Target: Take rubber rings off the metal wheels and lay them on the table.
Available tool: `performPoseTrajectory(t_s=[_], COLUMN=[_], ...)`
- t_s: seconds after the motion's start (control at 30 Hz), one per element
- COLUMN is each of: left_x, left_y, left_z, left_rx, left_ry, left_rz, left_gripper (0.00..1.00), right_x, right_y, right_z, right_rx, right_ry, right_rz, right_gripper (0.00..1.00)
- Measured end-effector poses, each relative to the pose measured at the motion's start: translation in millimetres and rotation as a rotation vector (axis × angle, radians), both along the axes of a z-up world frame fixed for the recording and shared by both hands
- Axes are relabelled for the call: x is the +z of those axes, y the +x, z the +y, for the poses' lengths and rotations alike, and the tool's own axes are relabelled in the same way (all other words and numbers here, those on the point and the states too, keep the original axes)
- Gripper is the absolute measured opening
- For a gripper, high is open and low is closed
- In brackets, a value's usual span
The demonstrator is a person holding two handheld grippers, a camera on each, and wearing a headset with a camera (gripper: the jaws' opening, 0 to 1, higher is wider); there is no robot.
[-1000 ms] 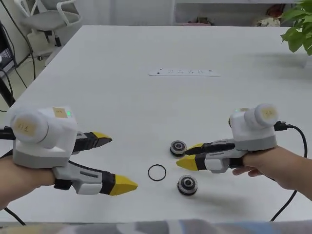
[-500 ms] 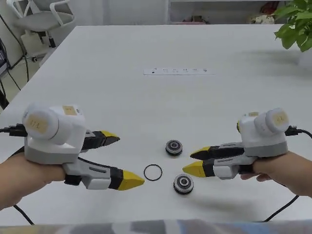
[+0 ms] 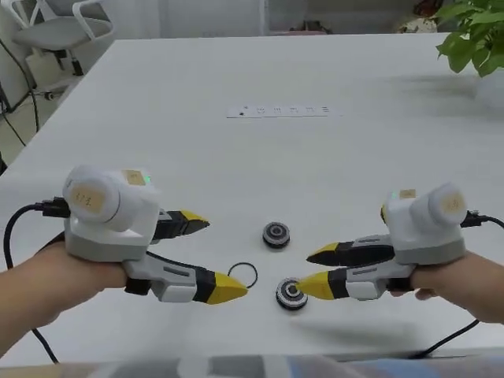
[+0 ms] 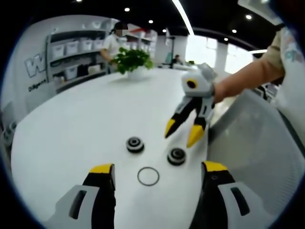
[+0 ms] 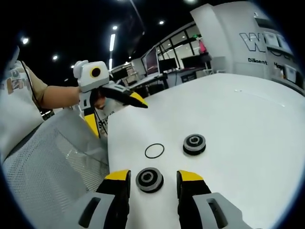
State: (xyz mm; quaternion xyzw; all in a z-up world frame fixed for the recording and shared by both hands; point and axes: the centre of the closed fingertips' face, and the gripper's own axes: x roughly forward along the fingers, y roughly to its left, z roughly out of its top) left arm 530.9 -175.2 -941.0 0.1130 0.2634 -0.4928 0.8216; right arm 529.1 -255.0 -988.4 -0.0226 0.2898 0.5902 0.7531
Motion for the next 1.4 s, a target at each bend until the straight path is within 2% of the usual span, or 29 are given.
performPoseTrajectory(t_s=[0.2, 0.67, 1.4], left_x=[-5.6, -24.0, -49.9], left_y=[-0.1, -4.6, -12.6], left_z=[-12.0, -34.7, -67.7], left_rx=[-0.038, -0.112, -0.189], left_ry=[0.013, 0.040, 0.069], left_rz=[0.003, 0.034, 0.081], left_gripper=[0.73, 0.65, 0.47], right_x=[-4.8, -21.5, -29.7], right_y=[-4.5, -14.9, -15.8], right_z=[-1.3, -2.0, 1.4], right_rx=[0.022, 0.084, 0.095], right_ry=[-0.015, -0.072, -0.082], right_rz=[-0.016, -0.054, -0.088], right_gripper=[0.35, 0.32, 0.22])
